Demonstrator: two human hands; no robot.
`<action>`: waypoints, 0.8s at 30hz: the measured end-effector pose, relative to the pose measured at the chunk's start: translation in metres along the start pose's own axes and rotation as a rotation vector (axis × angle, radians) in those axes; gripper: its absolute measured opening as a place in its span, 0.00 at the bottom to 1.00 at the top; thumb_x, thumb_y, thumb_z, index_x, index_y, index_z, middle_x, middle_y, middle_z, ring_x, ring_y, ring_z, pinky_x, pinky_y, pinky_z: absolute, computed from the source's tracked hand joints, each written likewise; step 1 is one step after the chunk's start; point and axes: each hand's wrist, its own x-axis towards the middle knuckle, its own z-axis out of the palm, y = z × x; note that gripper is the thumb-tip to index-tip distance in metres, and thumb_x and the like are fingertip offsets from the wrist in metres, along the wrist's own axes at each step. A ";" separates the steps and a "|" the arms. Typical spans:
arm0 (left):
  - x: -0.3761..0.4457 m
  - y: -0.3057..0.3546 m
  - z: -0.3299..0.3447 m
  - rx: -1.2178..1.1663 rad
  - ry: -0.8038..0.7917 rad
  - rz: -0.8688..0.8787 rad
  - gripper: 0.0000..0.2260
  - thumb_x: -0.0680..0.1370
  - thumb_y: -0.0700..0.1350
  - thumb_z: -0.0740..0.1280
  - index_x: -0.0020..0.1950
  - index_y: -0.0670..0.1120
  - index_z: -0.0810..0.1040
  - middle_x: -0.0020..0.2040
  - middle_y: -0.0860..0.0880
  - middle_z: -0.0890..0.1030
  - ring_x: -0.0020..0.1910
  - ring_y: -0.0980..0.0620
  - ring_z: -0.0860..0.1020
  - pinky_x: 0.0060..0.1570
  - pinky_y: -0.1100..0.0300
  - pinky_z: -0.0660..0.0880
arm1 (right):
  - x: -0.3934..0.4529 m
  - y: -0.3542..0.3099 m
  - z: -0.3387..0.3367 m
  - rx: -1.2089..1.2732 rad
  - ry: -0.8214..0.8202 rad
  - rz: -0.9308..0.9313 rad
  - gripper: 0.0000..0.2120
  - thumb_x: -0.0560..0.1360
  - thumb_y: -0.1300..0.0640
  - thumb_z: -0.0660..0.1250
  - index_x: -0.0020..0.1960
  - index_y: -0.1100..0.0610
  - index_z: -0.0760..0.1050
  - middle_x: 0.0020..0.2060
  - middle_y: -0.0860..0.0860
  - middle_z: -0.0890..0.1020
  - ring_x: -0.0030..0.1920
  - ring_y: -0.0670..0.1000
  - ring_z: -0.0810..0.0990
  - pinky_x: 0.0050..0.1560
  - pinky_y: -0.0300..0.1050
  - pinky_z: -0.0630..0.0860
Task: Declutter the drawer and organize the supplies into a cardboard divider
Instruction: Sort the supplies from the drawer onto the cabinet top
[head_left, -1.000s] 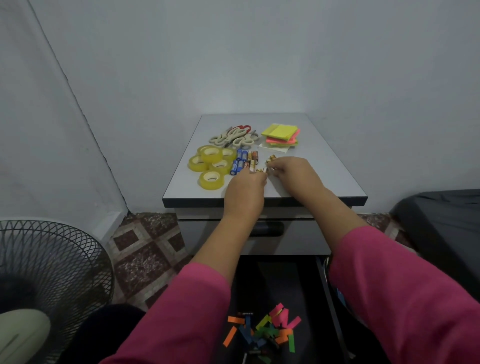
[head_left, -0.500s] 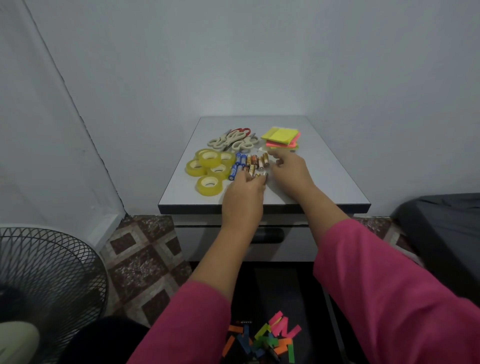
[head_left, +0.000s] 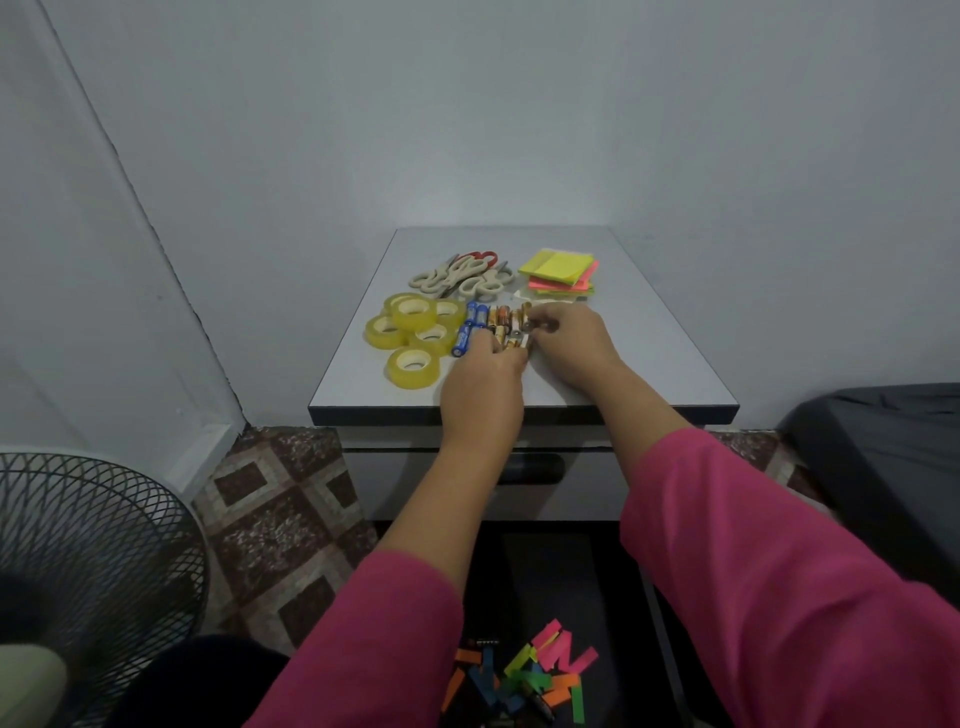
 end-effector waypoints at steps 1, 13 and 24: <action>0.001 0.001 0.000 0.001 0.004 -0.015 0.04 0.81 0.49 0.61 0.49 0.52 0.74 0.38 0.55 0.63 0.35 0.70 0.65 0.35 0.73 0.64 | 0.000 0.000 0.000 -0.002 -0.002 -0.003 0.17 0.78 0.64 0.61 0.65 0.58 0.76 0.61 0.55 0.79 0.61 0.51 0.76 0.55 0.33 0.65; -0.009 0.006 -0.008 0.124 0.119 0.199 0.03 0.75 0.38 0.69 0.42 0.40 0.79 0.42 0.43 0.72 0.32 0.46 0.70 0.27 0.57 0.61 | -0.001 -0.001 0.000 0.047 -0.031 0.012 0.19 0.75 0.62 0.62 0.65 0.57 0.77 0.62 0.53 0.78 0.62 0.49 0.75 0.57 0.34 0.66; -0.008 0.005 -0.008 0.145 0.091 0.234 0.08 0.78 0.40 0.66 0.53 0.41 0.83 0.46 0.43 0.78 0.42 0.44 0.76 0.36 0.51 0.73 | -0.001 0.000 0.000 0.057 -0.015 -0.004 0.17 0.75 0.63 0.62 0.63 0.58 0.78 0.60 0.54 0.80 0.59 0.50 0.77 0.57 0.36 0.69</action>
